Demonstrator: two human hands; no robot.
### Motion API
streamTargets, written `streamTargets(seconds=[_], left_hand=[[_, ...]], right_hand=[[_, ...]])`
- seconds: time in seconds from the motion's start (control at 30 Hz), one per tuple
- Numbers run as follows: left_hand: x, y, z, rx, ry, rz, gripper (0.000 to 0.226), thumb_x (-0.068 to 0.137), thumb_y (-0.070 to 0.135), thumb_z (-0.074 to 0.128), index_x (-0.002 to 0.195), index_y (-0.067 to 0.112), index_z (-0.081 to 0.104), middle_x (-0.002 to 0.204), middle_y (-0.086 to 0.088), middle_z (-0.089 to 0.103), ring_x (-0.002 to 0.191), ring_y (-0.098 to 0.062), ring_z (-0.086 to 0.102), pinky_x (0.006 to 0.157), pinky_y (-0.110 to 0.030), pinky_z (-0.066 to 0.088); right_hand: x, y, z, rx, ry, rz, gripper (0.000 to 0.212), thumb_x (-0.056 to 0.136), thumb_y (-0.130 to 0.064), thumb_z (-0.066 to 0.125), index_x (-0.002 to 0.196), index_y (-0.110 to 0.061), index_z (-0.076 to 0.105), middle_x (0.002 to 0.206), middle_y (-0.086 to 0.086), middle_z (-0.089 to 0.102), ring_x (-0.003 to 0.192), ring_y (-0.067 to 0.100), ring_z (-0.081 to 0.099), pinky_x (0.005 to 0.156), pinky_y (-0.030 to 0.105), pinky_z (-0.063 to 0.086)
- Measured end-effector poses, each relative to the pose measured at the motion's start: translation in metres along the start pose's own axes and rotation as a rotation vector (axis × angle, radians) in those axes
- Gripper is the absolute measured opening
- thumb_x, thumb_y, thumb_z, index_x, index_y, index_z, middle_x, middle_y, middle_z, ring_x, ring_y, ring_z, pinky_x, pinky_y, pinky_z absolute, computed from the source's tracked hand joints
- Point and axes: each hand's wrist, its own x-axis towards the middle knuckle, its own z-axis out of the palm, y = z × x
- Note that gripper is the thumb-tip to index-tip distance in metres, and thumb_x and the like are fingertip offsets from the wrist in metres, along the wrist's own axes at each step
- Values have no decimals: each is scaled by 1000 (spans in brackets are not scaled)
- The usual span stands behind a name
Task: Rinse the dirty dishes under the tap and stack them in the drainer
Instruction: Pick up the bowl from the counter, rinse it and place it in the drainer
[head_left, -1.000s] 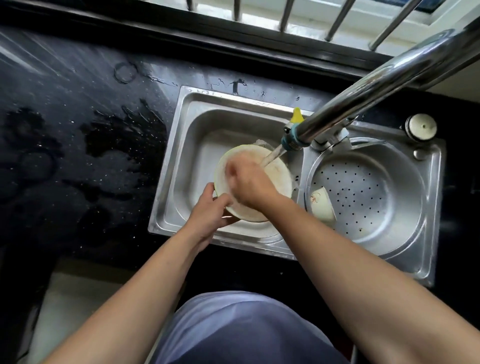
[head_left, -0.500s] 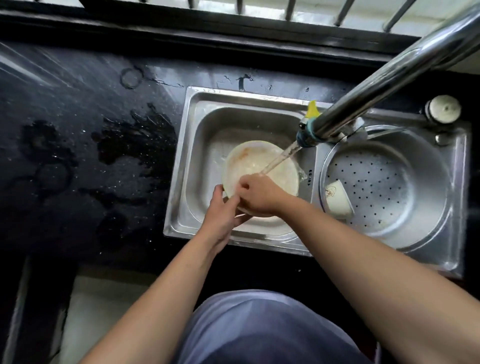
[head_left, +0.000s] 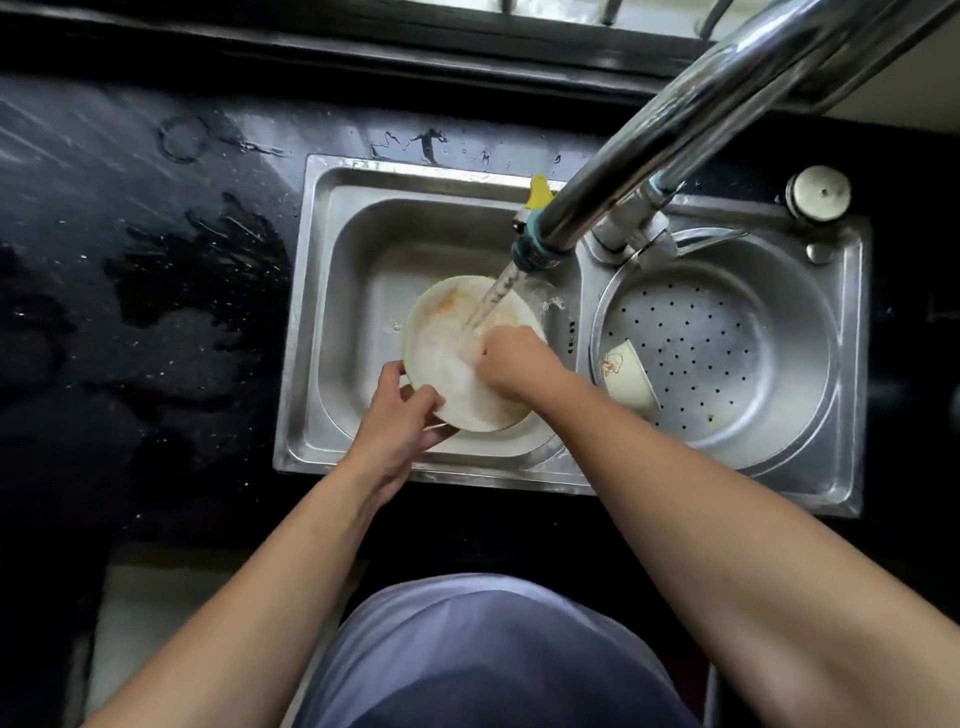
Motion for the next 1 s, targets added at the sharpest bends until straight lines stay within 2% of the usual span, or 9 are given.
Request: streamTargets(seconds=[0.1,0.27,0.43,0.57,0.67,0.77,0.87,0.93,1.0], left_hand=[[-2,-3,7,17,31,9,28,93,-3,51,118,10,49,110,-15,62,101,-36,69,74,-36,65],[0,4,1,-37,49,38,28,95,0,51,119,15,49,119,-19,69,105,-38,74,77,-40,66],[-4,-5,8,60,33,26,33,93,0,51,125,8,45,118,-17,61,101,-34,71,79,-40,65],[-5,0,3,-32,46,31,30,99,5,50,129,8,46,126,-23,68,105,-36,76,75,-37,65],[-3,1,-6,29,63,62,32,92,1,51,121,14,48,127,-21,64,104,-33,72,73,-37,65],[-4,-4,2,151,10,74,31,86,6,55,111,23,51,124,-23,64,92,-29,72,76,-39,65],[-4,-2,4,64,30,51,31,85,15,60,114,18,52,120,-25,68,95,-32,77,79,-41,66],[-3,4,-4,27,46,50,34,85,18,62,118,17,54,121,-25,69,99,-32,78,78,-42,66],[-2,3,-7,42,48,45,35,81,13,58,115,19,52,119,-21,68,92,-29,77,76,-43,66]], right_hand=[[8,-22,-1,241,226,-32,25,95,-19,48,111,-10,65,97,9,67,90,32,62,75,36,49],[-11,-26,13,269,-85,-209,22,83,-20,57,62,-22,61,73,0,65,85,28,60,63,30,44],[9,-17,6,249,156,53,24,94,-15,47,110,-9,63,103,13,64,97,32,59,78,34,45],[-12,-43,17,413,-57,-250,19,86,-20,51,72,-13,62,75,4,65,78,24,59,74,39,51],[-9,-10,12,143,-106,-99,19,85,-17,55,87,-6,70,94,14,73,89,32,65,69,35,49],[9,-9,7,85,124,67,28,94,-18,51,116,-9,65,109,14,68,99,33,64,73,32,42],[2,-37,15,370,80,-191,22,95,-19,46,97,-15,68,93,12,68,88,34,62,74,36,47],[-11,-32,20,305,-56,-274,19,88,-18,52,76,-13,65,79,8,68,83,34,60,67,37,48],[-12,-9,16,78,-123,-199,21,88,-16,52,77,-10,69,84,10,70,81,31,56,60,34,40]])
